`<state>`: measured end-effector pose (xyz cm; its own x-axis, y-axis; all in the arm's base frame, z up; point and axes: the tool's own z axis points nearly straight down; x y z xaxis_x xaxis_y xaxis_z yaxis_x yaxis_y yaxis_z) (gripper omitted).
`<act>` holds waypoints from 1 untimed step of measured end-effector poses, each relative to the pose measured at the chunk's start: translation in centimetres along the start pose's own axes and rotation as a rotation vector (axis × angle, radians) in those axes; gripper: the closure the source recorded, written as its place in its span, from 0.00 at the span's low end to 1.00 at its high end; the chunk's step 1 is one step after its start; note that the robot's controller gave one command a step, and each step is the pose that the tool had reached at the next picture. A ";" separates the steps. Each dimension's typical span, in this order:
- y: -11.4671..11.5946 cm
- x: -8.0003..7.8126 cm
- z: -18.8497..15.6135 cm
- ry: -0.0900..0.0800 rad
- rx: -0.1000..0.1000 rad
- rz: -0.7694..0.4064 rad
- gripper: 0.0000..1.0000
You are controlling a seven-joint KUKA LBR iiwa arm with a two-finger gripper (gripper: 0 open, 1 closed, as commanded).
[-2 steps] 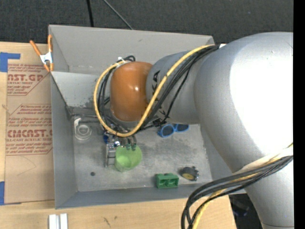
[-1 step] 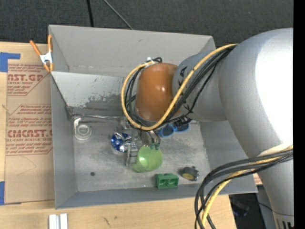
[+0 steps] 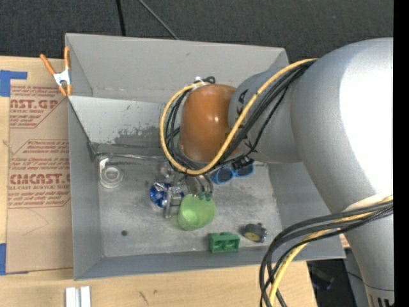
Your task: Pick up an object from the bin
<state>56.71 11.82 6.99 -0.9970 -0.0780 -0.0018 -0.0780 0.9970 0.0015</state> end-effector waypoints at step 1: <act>2.9 2.5 -10.8 -0.007 -0.001 -0.041 1.00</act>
Offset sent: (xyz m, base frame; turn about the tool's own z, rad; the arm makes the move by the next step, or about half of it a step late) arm -0.0286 0.0251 0.1030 -0.0388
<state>53.95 14.53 17.76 -0.9929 -0.1189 -0.0084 -0.1190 0.9929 0.0018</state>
